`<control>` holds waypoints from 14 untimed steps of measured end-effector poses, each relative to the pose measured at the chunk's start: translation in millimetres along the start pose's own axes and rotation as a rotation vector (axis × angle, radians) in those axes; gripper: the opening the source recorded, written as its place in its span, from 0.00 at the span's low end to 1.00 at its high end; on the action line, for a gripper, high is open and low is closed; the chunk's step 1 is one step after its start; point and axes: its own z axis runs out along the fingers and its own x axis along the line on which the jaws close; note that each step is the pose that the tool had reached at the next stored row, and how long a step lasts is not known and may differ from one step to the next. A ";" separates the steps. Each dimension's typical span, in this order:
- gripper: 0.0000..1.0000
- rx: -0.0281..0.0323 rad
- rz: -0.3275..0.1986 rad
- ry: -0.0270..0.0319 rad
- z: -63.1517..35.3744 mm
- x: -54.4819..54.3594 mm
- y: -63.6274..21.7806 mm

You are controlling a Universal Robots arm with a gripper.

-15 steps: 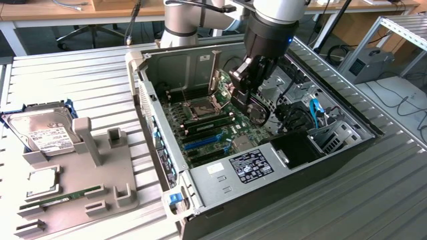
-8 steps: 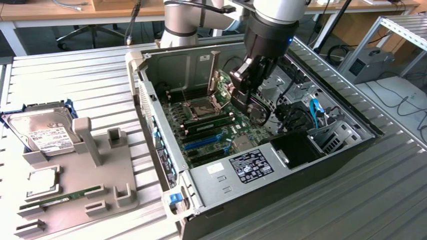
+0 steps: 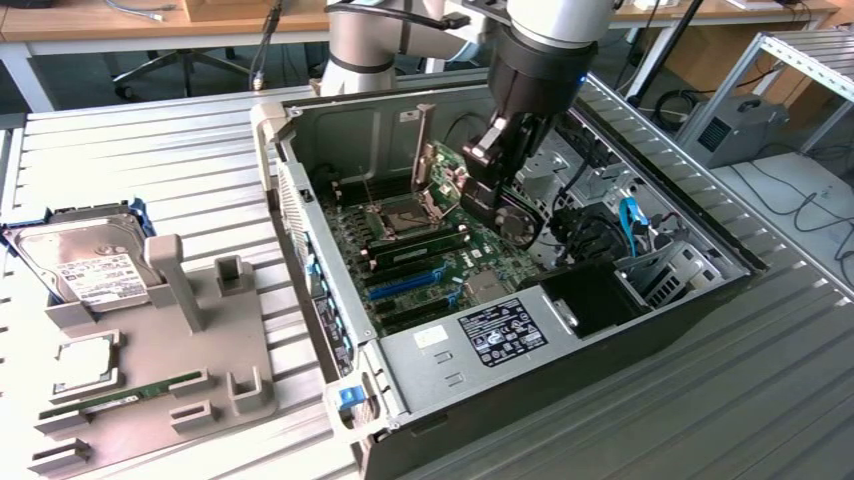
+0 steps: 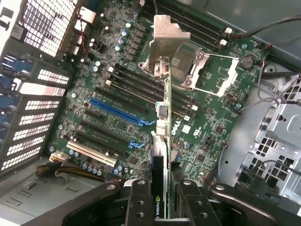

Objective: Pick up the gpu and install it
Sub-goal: 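Insert the gpu into the slot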

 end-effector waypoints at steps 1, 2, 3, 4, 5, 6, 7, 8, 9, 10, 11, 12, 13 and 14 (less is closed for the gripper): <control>0.26 -0.0001 -0.005 0.0000 0.0 0.0 0.0; 0.26 -0.0004 -0.014 0.0000 0.0 0.0 0.0; 0.26 -0.0006 -0.022 0.0000 0.0 0.0 0.0; 0.26 -0.0008 -0.028 0.0000 0.0 0.0 0.0; 0.26 -0.0009 -0.034 0.0000 0.0 0.0 0.0; 0.26 -0.0011 -0.039 0.0000 0.0 0.0 0.0; 0.26 -0.0012 -0.044 0.0001 0.0 0.0 0.0; 0.26 -0.0013 -0.048 0.0000 0.0 0.0 0.0; 0.26 -0.0015 -0.053 0.0000 0.0 0.0 0.0; 0.26 -0.0016 -0.058 0.0000 0.0 0.0 0.0; 0.26 -0.0018 -0.064 0.0000 0.0 0.0 0.0; 0.26 -0.0019 -0.068 0.0000 0.0 0.0 0.0; 0.26 -0.0021 -0.074 0.0000 0.0 0.0 0.0; 0.26 -0.0022 -0.080 0.0000 0.0 0.0 0.0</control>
